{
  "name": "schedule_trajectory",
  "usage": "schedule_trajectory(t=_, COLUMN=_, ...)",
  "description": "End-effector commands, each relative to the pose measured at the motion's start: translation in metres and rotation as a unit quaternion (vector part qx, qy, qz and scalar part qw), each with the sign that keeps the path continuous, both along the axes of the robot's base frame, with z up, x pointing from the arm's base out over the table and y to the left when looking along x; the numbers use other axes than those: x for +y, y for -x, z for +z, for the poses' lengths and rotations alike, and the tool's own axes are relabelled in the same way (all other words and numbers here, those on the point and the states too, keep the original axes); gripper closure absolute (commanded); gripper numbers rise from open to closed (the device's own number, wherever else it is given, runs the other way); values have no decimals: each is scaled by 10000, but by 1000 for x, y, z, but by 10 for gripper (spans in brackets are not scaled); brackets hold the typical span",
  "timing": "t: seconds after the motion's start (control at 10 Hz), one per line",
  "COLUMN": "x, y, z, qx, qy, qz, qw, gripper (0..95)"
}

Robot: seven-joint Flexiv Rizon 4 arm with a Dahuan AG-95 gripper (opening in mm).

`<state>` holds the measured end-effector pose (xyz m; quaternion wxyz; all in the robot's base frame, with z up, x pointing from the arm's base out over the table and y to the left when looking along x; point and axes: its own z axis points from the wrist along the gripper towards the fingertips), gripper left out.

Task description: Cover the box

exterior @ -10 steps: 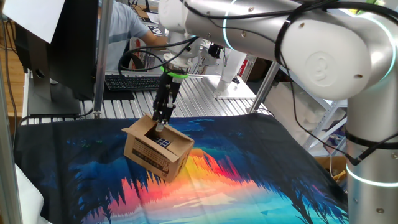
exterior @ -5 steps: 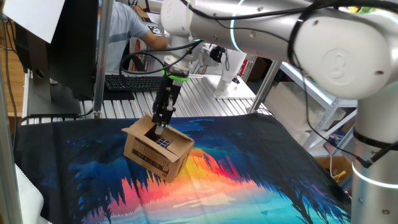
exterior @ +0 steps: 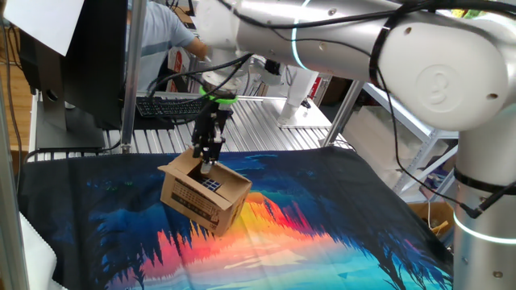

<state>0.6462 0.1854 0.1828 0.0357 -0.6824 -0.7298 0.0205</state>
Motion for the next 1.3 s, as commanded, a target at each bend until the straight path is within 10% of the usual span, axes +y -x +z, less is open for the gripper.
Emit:
schedule_trajectory(t=0.1, x=-2, y=5, z=1, qx=-260, qy=168, qz=296, qw=9991, gripper=190)
schedule_trajectory(t=0.2, x=-2, y=5, z=1, qx=-292, qy=87, qz=820, qw=9962, gripper=190)
schedule_trajectory(t=0.3, x=-2, y=5, z=1, qx=-310, qy=100, qz=1265, qw=9914, gripper=380)
schedule_trajectory(t=0.4, x=-2, y=5, z=1, qx=-312, qy=191, qz=1394, qw=9896, gripper=380)
schedule_trajectory(t=0.5, x=-2, y=5, z=1, qx=-279, qy=233, qz=1204, qw=9921, gripper=190)
schedule_trajectory(t=0.8, x=-6, y=6, z=-2, qx=-95, qy=312, qz=-483, qw=9983, gripper=190)
schedule_trajectory(t=1.3, x=-5, y=6, z=-4, qx=232, qy=129, qz=-2335, qw=9720, gripper=190)
